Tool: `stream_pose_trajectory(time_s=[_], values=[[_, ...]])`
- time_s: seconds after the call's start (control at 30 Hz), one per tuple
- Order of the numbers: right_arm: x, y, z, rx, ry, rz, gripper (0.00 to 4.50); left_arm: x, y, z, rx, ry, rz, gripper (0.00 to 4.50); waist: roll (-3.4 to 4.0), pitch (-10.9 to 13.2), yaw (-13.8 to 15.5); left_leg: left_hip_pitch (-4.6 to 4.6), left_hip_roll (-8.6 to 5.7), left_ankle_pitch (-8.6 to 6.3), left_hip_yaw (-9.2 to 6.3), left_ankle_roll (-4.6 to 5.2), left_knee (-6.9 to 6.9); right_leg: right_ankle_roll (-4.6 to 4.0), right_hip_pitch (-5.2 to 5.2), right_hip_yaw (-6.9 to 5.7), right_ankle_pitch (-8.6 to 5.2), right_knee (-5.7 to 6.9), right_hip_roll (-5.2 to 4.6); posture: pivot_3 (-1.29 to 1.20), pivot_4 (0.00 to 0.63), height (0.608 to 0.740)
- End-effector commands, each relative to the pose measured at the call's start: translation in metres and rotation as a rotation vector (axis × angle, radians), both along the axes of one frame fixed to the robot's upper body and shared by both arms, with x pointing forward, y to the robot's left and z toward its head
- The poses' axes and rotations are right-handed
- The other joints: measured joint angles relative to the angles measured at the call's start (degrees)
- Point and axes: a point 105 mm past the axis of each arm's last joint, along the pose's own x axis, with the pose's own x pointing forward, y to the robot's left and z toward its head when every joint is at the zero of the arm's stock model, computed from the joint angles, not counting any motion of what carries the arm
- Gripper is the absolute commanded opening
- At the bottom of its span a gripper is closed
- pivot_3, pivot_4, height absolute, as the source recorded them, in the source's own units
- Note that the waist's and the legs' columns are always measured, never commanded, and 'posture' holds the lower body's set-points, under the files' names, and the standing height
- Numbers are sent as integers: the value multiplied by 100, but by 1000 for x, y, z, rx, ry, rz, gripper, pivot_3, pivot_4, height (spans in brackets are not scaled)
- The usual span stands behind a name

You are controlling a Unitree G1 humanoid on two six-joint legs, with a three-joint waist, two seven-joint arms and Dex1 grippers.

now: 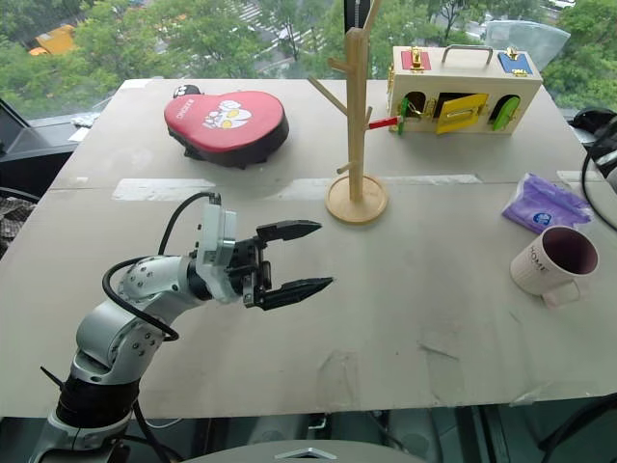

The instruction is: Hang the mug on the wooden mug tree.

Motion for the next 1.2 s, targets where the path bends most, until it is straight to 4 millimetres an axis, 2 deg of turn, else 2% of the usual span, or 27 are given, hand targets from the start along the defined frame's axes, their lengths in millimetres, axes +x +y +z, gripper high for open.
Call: stream_pose_trajectory(time_s=[0.03,0.1,0.2,0.37,0.4,0.5,0.57,0.63,0.73,0.9,1.07,1.2], values=[[-6,-5,12,-25,-17,32,37,-8,-1,11,-6,-59,-1,4500,22,12,1,-1,0,0,2,0,0,0,-1,-1,0,1,-2,0,150,731],[-16,-4,22,-26,-37,68,572,-8,0,11,-4,-57,4,4500,47,20,1,0,-2,0,6,0,1,2,-2,-2,1,2,-6,0,150,731],[-41,-1,25,-12,-3,122,1764,-8,1,11,-2,-52,3,4500,50,18,21,-1,0,1,-3,-1,-1,1,-1,-7,0,3,-6,0,150,731],[-116,-1,21,121,60,64,4184,-8,2,9,9,-40,-14,4500,49,16,105,5,13,0,-15,-3,-1,1,30,-28,-1,-8,-8,0,150,731],[-128,0,18,132,69,33,4412,-7,3,9,10,-37,-18,4500,52,15,116,8,12,0,-16,-3,1,1,33,-27,-1,-8,-8,0,150,731],[-190,31,-14,248,212,-38,4412,-5,1,7,20,-25,-52,4500,50,10,159,9,14,-1,-24,-3,0,1,33,-26,-1,-6,-12,0,150,731],[-210,45,-27,269,261,-78,4412,-3,0,6,24,-20,-77,4500,57,4,144,9,18,-2,-35,-4,0,0,34,-30,-2,-4,-18,0,150,731],[-216,54,-41,282,269,-137,4412,-1,-2,6,29,-15,-110,4500,46,-3,79,14,18,-4,-26,-3,0,1,34,-18,-2,-5,-19,0,150,731],[-206,52,-56,244,216,-265,4412,1,-3,4,40,-15,-147,4500,4,-30,-18,21,19,-24,-21,-1,4,-6,34,-14,-14,-5,-19,0,150,731],[-180,48,-76,298,86,-438,4412,1,-6,5,39,-22,-179,4500,2,-35,-3,17,18,-8,-16,-10,9,-18,27,-5,-11,-1,-20,0,150,731],[-170,46,-92,341,39,-541,4412,-4,-5,7,47,-32,-180,4500,15,-36,17,5,10,-1,-17,-4,-2,-3,13,-4,-4,2,3,0,150,731],[-168,29,-100,282,10,-660,4412,-11,-8,10,49,-36,-174,4500,14,-36,2,2,0,-2,-16,-3,-3,5,12,-3,-7,-2,0,0,150,731]])
